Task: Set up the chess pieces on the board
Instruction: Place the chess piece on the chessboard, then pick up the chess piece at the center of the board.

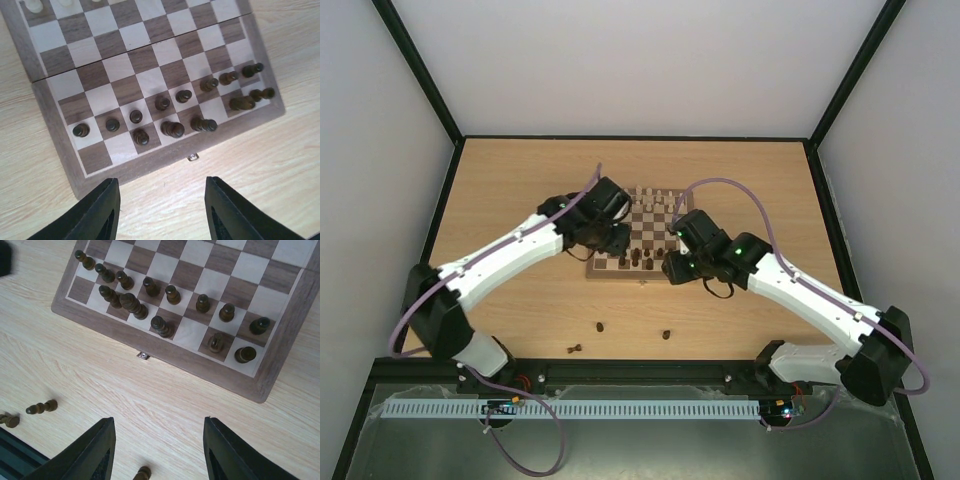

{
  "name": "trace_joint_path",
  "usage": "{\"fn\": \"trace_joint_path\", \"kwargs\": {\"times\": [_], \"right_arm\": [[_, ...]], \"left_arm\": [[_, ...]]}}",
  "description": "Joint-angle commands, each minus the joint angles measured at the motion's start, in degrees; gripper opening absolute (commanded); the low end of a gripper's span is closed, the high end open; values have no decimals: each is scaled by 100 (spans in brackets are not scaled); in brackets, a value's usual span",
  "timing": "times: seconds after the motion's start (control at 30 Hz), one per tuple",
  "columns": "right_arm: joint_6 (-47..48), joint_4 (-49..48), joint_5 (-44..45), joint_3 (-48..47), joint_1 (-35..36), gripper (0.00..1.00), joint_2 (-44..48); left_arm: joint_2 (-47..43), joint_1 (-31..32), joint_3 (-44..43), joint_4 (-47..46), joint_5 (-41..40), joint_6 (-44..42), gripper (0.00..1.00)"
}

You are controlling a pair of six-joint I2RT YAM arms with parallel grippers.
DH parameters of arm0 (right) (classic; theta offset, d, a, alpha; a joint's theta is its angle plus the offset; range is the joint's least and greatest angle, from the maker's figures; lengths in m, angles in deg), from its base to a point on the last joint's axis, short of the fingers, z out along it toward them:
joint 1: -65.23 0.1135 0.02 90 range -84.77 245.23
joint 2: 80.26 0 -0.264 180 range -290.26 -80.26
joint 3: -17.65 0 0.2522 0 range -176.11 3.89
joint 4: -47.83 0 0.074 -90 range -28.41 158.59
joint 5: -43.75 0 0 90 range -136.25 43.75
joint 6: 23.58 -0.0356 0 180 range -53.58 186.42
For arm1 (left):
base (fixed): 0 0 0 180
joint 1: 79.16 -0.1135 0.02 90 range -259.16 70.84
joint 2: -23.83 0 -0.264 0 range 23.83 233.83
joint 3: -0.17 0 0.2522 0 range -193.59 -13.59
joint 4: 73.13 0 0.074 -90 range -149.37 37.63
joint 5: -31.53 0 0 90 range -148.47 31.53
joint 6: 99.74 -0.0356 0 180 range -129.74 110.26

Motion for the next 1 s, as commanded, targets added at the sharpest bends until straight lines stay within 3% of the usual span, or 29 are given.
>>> {"fn": "trace_joint_path", "kwargs": {"times": [0.0, 0.33, 0.43, 0.7, 0.97], "right_arm": [[-287, 271, -258, 167, 93, 51, -67], [-1804, 516, 228, 623, 1522, 54, -103], [-2309, 625, 438, 593, 2065, 54, -249], [-3464, 977, 894, 495, 2839, 55, -877], [-3977, 870, 968, 705, 2897, 39, -1089]], "left_arm": [[-798, 31, 417, -177, 139, 84, 53], [-2289, 27, 1529, -885, 265, 186, 81], [-2518, 27, 1779, -1008, 311, 184, 98], [-2809, 18, 2028, -1131, 440, 59, 99], [-2864, -41, 2152, -1268, 708, -111, 99]]}}
